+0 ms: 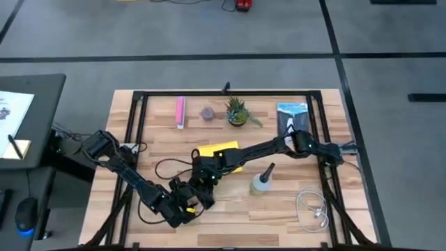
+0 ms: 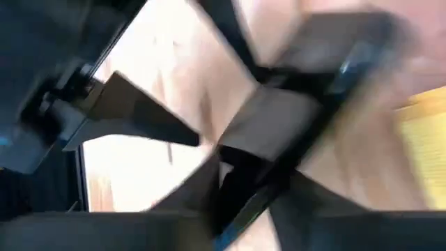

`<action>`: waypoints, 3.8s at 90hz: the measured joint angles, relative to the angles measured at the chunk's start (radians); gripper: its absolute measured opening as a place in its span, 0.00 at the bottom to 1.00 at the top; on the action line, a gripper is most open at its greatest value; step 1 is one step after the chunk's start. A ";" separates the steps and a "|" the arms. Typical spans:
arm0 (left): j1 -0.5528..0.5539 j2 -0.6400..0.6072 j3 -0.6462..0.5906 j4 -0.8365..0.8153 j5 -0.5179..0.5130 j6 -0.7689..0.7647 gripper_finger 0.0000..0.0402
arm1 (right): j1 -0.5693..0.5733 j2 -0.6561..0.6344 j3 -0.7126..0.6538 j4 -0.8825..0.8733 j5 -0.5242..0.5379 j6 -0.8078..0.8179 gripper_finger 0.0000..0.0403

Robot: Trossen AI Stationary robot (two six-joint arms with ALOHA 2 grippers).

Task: Apply microfiber cloth
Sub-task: Spray the back of the cellphone with the spray bottle

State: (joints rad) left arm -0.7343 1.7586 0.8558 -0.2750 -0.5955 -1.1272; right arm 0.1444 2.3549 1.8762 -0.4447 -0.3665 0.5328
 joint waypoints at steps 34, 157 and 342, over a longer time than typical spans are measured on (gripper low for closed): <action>-0.081 -0.136 0.146 -0.310 -0.200 -0.064 0.69 | -0.029 -0.194 -0.005 -0.128 0.135 -0.225 0.03; 0.501 -0.403 -0.061 0.433 -0.059 1.106 0.46 | -0.373 -0.760 -1.412 1.539 0.081 -0.266 0.03; 0.818 0.173 -0.339 1.708 0.531 0.861 0.15 | -0.376 -0.352 -1.269 1.990 0.081 -0.096 0.04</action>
State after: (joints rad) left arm 0.0841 1.9317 0.5163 1.4326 -0.0649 -0.2667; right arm -0.2314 2.0029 0.6075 1.5458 -0.2855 0.4364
